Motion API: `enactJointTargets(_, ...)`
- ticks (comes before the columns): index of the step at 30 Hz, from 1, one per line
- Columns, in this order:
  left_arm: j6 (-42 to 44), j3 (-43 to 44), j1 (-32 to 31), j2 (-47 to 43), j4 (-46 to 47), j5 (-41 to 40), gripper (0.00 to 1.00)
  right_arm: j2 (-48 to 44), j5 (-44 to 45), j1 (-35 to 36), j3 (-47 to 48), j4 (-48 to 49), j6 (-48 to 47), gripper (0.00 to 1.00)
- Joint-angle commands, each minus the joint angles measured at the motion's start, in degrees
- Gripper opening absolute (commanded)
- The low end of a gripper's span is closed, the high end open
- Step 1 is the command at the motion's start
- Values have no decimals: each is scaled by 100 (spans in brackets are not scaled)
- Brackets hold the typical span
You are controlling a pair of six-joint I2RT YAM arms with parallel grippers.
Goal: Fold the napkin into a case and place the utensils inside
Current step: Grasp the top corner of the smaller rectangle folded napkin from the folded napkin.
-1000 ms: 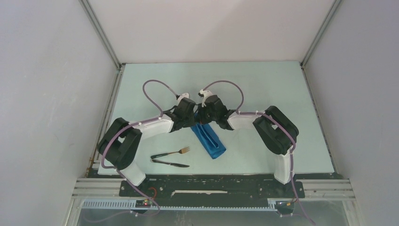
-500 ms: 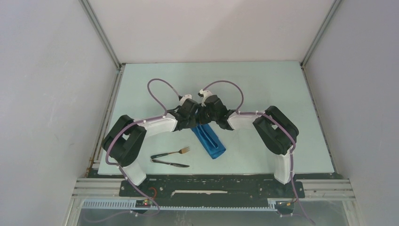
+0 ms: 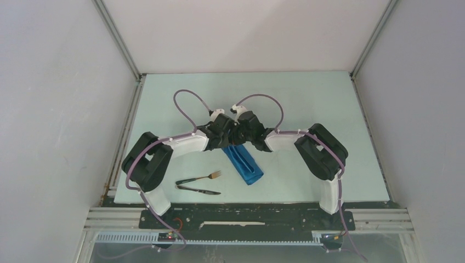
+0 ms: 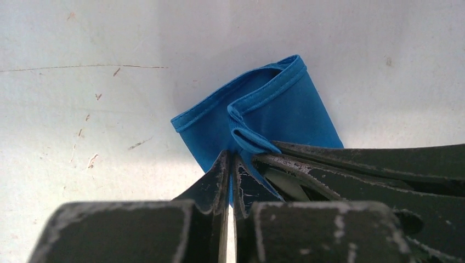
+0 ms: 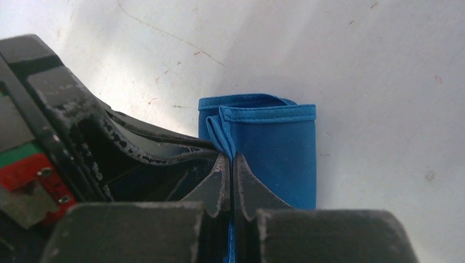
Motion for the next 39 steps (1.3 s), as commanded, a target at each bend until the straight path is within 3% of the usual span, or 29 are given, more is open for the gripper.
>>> enactJointTargets(1,-142,122,-39,-91,-35,-338,3,-430,126,88,-151,102,157,0)
enactJointTargets(16,-501,-452,124,-451,609,-10,0,-592,226,299,-790,356,416,0)
enactJointTargets(39,-496,-1122,231,-1172,1395,275,0,-350,894,621,-637,111,280,0)
